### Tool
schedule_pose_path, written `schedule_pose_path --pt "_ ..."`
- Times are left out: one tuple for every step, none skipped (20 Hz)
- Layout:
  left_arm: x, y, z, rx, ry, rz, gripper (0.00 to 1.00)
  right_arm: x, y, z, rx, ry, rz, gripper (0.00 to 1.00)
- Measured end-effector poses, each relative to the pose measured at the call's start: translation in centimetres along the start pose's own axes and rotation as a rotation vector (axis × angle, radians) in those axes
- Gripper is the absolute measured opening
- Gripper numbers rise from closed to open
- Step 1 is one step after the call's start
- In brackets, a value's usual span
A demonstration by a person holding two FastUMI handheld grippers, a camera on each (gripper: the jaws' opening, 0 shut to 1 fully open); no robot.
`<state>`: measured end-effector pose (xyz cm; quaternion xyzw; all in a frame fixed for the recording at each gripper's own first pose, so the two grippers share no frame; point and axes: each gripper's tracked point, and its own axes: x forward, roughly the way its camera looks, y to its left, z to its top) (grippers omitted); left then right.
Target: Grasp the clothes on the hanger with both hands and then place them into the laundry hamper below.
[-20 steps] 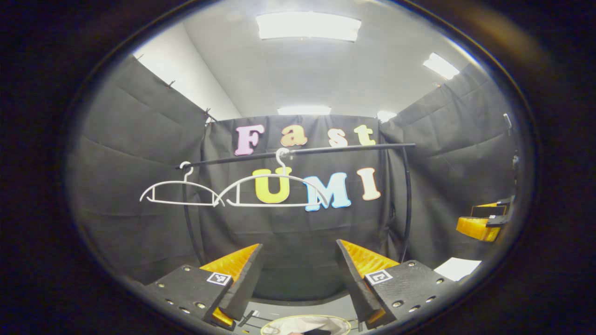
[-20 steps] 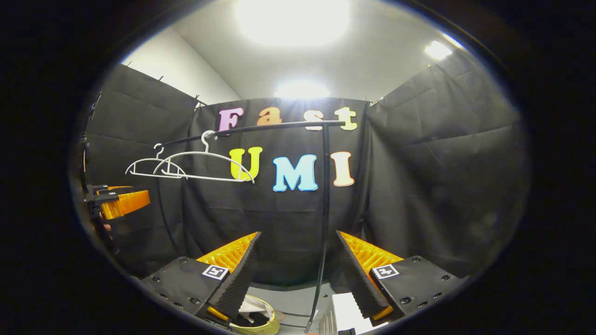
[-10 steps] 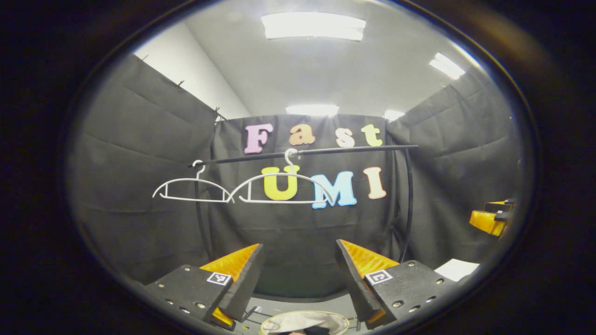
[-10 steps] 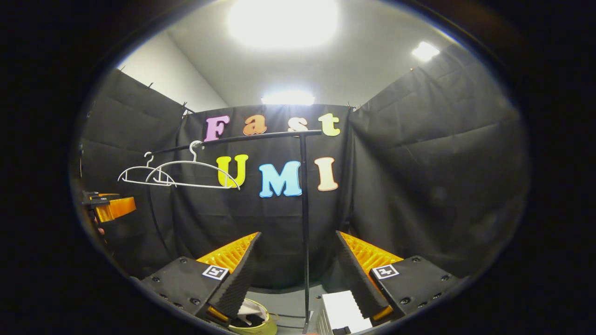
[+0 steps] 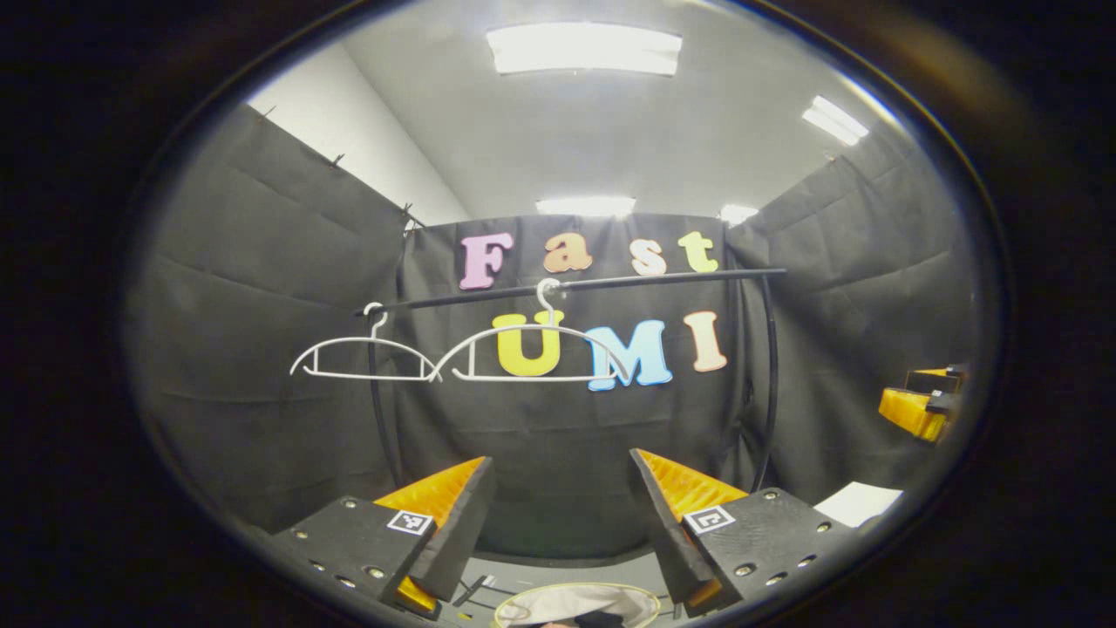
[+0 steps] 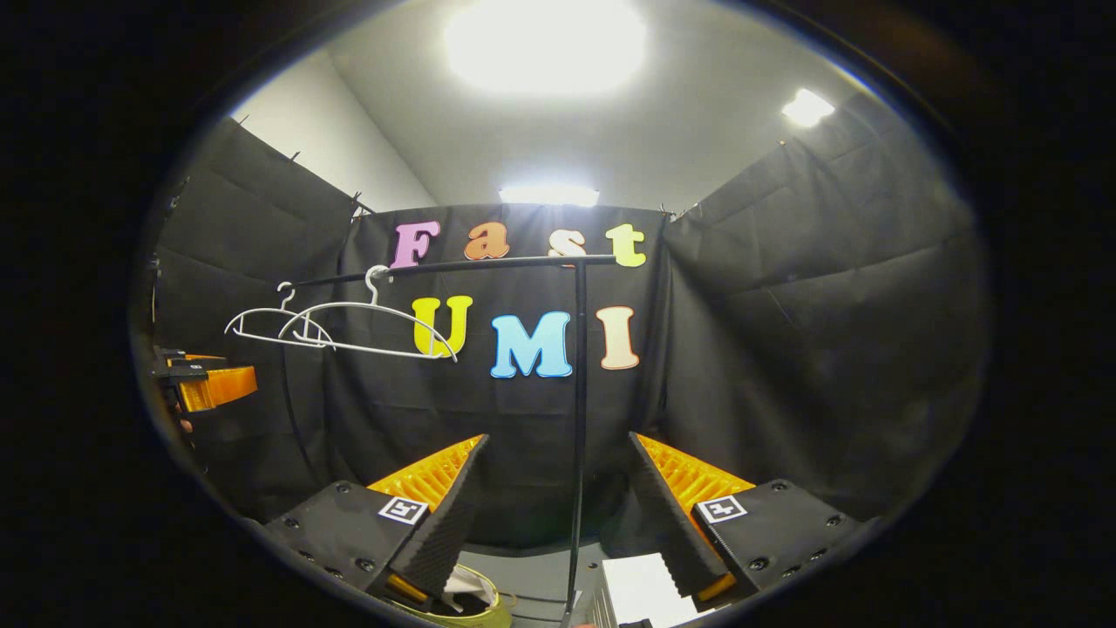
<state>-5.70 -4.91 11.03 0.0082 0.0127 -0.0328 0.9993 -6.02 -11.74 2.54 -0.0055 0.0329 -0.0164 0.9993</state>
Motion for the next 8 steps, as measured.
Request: schedule_pose_path --pt "0.0 0.1 0.1 0.002 -0.004 0.006 0.88 0.2 0.1 0.1 0.0 -0.004 0.004 0.92" --pt "0.0 0.1 0.2 0.001 -0.007 0.01 0.88 0.3 0.3 0.2 0.001 -0.007 0.006 0.93" --pt "0.0 0.1 0.2 -0.001 -0.008 0.012 0.89 0.5 0.3 0.3 0.002 -0.01 0.008 0.93" --pt "0.1 0.1 0.2 -0.002 -0.007 0.016 0.88 0.5 0.3 0.3 0.0 -0.011 0.008 0.93" --pt "0.0 0.1 0.2 -0.003 -0.005 0.018 0.88 0.7 0.2 0.4 0.001 -0.017 0.007 0.93" --pt "0.0 0.0 0.1 -0.003 -0.001 0.02 0.89 0.9 0.3 0.6 0.001 -0.022 0.008 0.96" --pt "-0.2 0.1 0.0 -0.003 0.004 0.022 0.89 1.1 0.4 0.5 -0.003 -0.018 0.011 0.93" --pt "-0.2 0.1 0.1 -0.004 0.005 0.021 0.89 1.2 0.4 0.2 -0.009 -0.012 0.01 0.96"
